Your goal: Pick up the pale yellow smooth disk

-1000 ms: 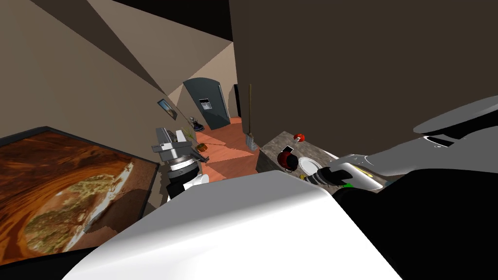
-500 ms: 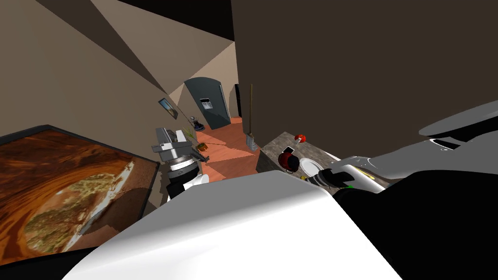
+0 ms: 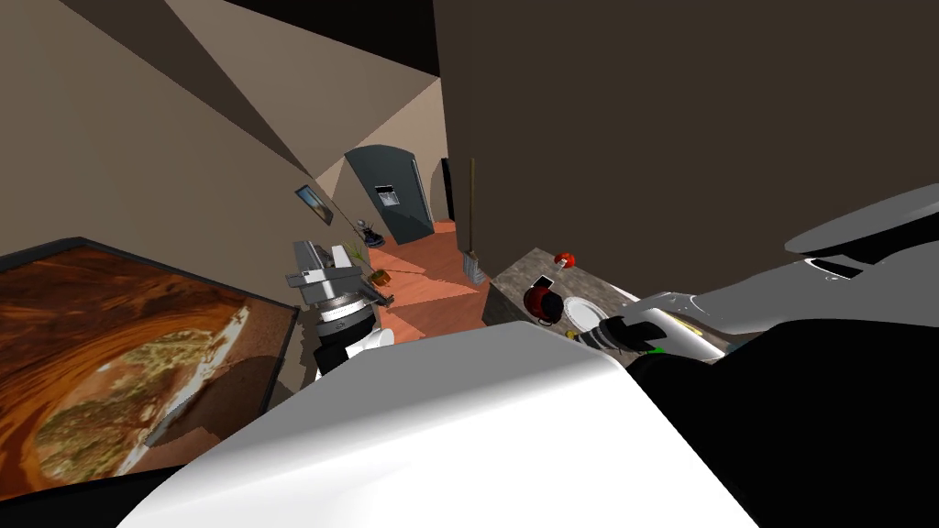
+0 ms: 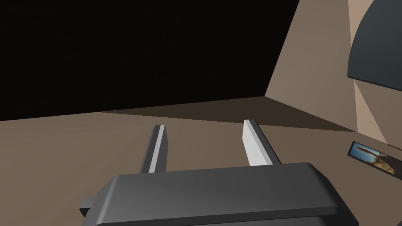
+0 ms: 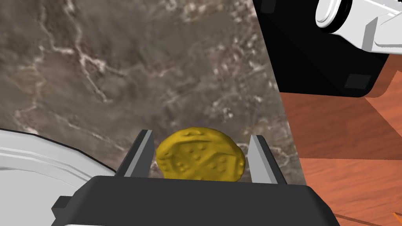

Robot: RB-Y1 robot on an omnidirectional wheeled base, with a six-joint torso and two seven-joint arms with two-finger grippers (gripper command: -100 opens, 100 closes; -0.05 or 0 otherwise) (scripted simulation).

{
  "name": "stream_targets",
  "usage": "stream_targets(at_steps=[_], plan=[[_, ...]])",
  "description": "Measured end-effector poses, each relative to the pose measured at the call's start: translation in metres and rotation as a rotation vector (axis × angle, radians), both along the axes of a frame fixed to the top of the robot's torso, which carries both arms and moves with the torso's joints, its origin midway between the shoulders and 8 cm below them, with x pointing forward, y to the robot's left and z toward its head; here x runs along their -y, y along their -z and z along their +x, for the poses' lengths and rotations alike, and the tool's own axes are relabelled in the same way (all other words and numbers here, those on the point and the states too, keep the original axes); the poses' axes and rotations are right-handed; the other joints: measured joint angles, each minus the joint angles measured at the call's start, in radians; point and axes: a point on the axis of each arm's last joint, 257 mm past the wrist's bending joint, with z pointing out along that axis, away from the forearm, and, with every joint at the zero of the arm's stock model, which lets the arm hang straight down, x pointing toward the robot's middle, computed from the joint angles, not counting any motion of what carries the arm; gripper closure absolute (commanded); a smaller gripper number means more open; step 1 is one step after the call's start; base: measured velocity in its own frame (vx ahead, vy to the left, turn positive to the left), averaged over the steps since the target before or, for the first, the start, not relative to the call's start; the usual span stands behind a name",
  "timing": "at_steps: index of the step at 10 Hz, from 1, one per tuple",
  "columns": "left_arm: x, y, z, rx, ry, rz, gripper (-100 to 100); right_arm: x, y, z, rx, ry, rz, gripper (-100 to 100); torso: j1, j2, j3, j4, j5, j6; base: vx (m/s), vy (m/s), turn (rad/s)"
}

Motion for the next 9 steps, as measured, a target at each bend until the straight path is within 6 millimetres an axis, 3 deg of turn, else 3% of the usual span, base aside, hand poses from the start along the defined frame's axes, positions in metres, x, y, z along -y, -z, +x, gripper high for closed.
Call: stream_targets(at_steps=[8, 9], plan=[[0.0, 0.0, 0.0, 0.0, 0.0, 0.0, 0, -0.005, -0.02, 0.043, -0.006, -0.053, -0.001, 100, 0.001, 0.001, 0.0, 0.0, 0.001, 0.0, -0.018, 0.002, -0.058], [0.0, 0.0, 0.0, 0.0, 0.0, 0.0, 0, -0.005, -0.02, 0.044, -0.006, -0.053, -0.001, 0, 0.001, 0.0, 0.0, 0.0, 0.0, 0.0, 0.0, 0.0, 0.0]])
